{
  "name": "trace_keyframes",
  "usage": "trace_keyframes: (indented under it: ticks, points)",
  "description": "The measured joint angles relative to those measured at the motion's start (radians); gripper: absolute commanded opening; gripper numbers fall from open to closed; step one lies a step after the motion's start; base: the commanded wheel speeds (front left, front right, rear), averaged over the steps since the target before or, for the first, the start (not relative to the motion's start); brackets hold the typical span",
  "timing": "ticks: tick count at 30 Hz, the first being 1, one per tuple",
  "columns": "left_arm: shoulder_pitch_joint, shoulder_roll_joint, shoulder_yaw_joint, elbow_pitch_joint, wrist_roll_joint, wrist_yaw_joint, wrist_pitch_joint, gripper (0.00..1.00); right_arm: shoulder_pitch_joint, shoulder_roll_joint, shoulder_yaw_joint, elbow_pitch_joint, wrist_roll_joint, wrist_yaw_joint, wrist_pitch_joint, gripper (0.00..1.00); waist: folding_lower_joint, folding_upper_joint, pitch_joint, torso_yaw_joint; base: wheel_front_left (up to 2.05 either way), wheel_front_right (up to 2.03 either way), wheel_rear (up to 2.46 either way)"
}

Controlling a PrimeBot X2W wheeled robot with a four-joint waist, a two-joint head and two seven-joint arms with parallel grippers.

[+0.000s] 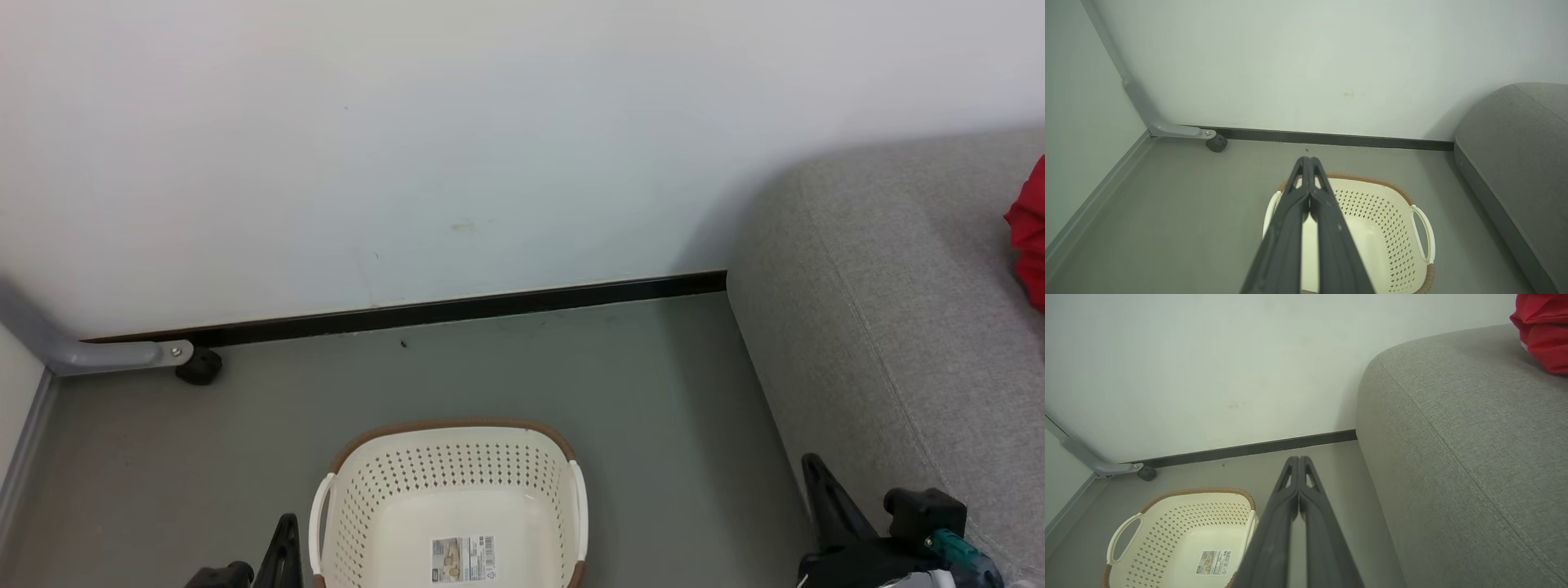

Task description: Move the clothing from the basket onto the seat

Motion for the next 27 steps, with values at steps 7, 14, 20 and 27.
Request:
trace_keyframes:
  ticks: [7, 14, 20, 27]
  points:
    - [-0.002, 0.0, 0.015, 0.001, -0.098, -0.009, 0.034, 0.0, -0.001, 0.006, -0.032, -0.005, 0.097, 0.008, 0.029, 0.0, 0.0, 0.0, 0.0, -0.007, 0.0, 0.0, 0.0]
    - [-0.003, -0.001, 0.025, 0.0, -0.196, -0.017, 0.061, 0.0, -0.001, 0.01, -0.062, -0.013, 0.186, 0.015, 0.058, 0.0, 0.0, 0.0, 0.0, -0.012, 0.0, 0.0, 0.0]
    - [-0.005, -0.002, 0.034, -0.007, -0.285, -0.026, 0.083, 0.0, -0.001, 0.014, -0.087, -0.028, 0.265, 0.019, 0.082, 0.0, 0.0001, 0.0, 0.0, -0.017, 0.0, 0.0, 0.0]
    - [-0.009, -0.003, 0.046, -0.017, -0.379, -0.035, 0.11, 0.0, -0.001, 0.022, -0.116, -0.039, 0.357, 0.032, 0.106, 0.0, 0.0001, 0.0, 0.001, -0.022, 0.0, 0.0, 0.0]
